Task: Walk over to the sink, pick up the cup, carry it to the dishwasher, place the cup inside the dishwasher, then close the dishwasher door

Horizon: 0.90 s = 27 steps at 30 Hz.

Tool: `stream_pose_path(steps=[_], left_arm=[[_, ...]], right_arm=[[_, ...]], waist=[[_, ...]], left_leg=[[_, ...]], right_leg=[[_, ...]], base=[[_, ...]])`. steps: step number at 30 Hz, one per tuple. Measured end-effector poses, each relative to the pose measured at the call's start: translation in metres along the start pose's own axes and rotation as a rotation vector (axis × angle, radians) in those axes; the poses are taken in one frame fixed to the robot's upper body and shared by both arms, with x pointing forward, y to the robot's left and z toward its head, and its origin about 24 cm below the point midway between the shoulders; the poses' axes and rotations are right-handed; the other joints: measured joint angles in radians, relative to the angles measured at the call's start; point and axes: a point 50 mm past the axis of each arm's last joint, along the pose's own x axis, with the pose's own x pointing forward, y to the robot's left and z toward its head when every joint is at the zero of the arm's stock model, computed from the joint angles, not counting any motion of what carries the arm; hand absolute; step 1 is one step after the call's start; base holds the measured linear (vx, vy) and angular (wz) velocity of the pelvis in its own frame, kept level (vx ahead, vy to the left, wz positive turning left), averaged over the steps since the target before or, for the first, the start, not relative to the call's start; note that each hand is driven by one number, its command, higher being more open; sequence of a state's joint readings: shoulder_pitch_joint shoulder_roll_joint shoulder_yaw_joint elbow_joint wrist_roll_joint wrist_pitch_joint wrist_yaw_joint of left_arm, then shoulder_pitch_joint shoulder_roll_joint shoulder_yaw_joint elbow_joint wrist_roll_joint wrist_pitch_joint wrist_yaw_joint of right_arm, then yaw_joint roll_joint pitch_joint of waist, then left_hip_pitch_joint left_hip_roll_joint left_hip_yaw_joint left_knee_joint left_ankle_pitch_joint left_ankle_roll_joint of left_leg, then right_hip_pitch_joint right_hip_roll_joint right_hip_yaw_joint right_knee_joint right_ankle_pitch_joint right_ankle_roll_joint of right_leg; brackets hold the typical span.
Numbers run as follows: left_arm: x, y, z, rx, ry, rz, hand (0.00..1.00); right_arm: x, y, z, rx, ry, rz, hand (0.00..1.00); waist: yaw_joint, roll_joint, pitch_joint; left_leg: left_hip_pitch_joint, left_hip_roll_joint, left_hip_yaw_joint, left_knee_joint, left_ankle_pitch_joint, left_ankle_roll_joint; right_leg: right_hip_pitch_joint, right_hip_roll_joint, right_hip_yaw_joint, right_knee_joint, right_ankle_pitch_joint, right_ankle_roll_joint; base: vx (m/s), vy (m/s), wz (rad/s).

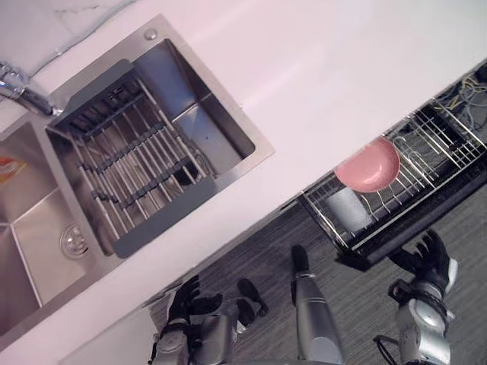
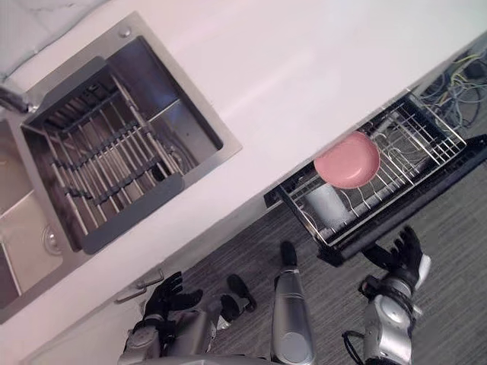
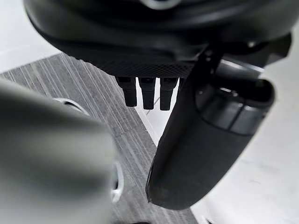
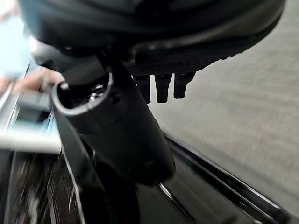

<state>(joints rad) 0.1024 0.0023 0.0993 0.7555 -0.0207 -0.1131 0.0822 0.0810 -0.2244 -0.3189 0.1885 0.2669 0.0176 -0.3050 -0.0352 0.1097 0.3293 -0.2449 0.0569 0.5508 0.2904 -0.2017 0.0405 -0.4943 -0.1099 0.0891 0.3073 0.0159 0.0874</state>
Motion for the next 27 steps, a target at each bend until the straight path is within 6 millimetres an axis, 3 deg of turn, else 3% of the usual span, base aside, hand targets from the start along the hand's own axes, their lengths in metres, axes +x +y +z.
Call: stream_pose_path(steps=[3, 4, 8, 13, 16, 19, 23, 27], left_arm=[[0.0, -0.007, 0.001, -0.015, -0.007, -0.012, 0.9], [-0.001, -0.008, 0.001, -0.017, -0.006, -0.014, 0.9], [0.0, -0.01, 0.003, -0.009, -0.012, -0.025, 0.9], [-0.003, -0.006, -0.011, 0.003, 0.042, -0.022, 0.9], [-0.003, 0.004, -0.02, 0.058, 0.084, -0.029, 0.9], [-0.003, 0.016, -0.025, 0.095, 0.11, -0.011, 0.9], [-0.006, 0.031, -0.031, 0.129, 0.145, 0.017, 0.9], [-0.011, 0.04, -0.041, 0.153, 0.18, 0.037, 0.9]], right_arm=[[0.006, 0.025, 0.022, -0.023, -0.084, 0.092, 0.9], [0.007, 0.035, 0.039, -0.028, -0.152, 0.136, 0.9], [0.016, 0.046, 0.05, -0.117, -0.175, 0.203, 0.9], [0.024, 0.037, 0.029, -0.256, -0.099, 0.206, 0.9], [0.031, 0.019, -0.001, -0.405, 0.007, 0.21, 0.9], [0.03, 0.008, -0.022, -0.456, 0.096, 0.201, 0.9], [0.026, -0.006, -0.042, -0.471, 0.186, 0.18, 0.9], [0.01, -0.013, -0.071, -0.429, 0.293, 0.153, 0.9]], waist=[[0.022, 0.03, -0.009], [0.026, 0.038, -0.014], [0.061, 0.046, -0.019], [0.042, 0.039, -0.027], [0.04, 0.015, -0.098], [0.042, -0.001, -0.131], [0.041, -0.014, -0.162], [0.044, -0.025, -0.2]], left_leg=[[0.002, -0.002, -0.048, -0.022, 0.028, -0.005], [0.002, -0.004, -0.069, -0.031, 0.04, -0.008], [0.018, -0.005, -0.135, -0.062, 0.08, -0.02], [0.078, -0.006, -0.212, -0.107, 0.111, -0.037], [0.094, -0.007, -0.283, -0.143, 0.132, -0.056], [0.119, -0.006, -0.334, -0.166, 0.146, -0.063], [0.141, -0.011, -0.377, -0.189, 0.157, -0.065], [0.155, -0.022, -0.421, -0.217, 0.174, -0.058]], right_leg=[[0.024, -0.01, -0.049, -0.011, 0.004, -0.006], [0.032, -0.014, -0.069, -0.011, 0.002, -0.009], [0.07, -0.022, -0.132, -0.011, -0.009, -0.027], [0.157, -0.029, -0.213, -0.017, -0.034, -0.041], [0.205, -0.03, -0.28, -0.051, -0.052, -0.039], [0.26, -0.029, -0.33, -0.08, -0.055, -0.044], [0.309, -0.029, -0.373, -0.115, -0.053, -0.042], [0.344, -0.028, -0.408, -0.144, -0.046, -0.045]], base=[[0.0, -0.111, 0.46], [0.01, -0.129, 0.47], [0.01, -0.11, 0.51], [0.01, -0.091, 0.44], [0.01, -0.069, 0.55], [0.04, -0.044, 0.48], [0.04, 0.0, 0.34], [0.05, 0.008, 0.24]])
